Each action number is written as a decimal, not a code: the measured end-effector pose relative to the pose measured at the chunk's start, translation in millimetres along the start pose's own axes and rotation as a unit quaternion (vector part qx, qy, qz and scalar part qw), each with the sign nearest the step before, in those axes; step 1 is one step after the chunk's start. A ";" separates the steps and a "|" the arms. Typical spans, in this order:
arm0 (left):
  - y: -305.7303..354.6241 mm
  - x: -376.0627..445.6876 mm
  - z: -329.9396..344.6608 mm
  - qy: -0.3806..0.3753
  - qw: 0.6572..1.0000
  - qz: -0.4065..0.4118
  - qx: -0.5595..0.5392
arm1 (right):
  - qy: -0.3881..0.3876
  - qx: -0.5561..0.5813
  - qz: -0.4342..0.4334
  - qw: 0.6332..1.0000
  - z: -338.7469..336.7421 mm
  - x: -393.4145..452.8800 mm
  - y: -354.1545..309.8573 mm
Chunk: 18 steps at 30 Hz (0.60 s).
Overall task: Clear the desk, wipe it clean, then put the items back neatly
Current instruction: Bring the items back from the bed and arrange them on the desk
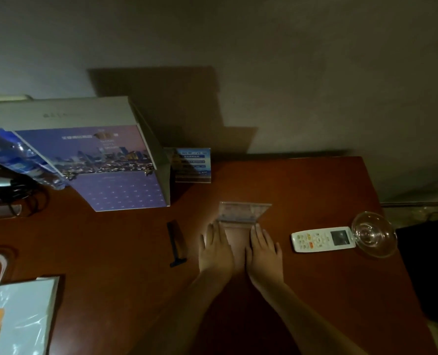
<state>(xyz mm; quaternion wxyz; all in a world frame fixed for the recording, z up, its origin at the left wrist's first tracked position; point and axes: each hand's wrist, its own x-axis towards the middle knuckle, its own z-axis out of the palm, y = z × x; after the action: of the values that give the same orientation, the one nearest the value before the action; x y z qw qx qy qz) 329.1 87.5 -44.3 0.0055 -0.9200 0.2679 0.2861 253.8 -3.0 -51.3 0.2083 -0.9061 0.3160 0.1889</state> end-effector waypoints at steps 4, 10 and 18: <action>9.3 34.5 -21.4 0.040 0.999 -0.021 -0.023 | 0.003 0.043 0.023 0.999 -22.1 41.5 -8.8; 5.6 70.1 -37.6 0.056 0.997 -0.025 -0.050 | -0.001 0.030 0.006 1.000 -41.9 76.8 -14.0; -12.7 85.6 -37.7 0.071 0.996 -0.030 -0.050 | -0.014 0.018 -0.013 1.000 -47.8 97.2 -25.1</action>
<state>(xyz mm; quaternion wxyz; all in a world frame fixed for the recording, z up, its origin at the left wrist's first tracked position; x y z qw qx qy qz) 414.4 50.3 -59.9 -0.0514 -0.9445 0.2255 0.2333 351.1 -56.9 -50.6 0.2315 -0.9035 0.3049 0.1928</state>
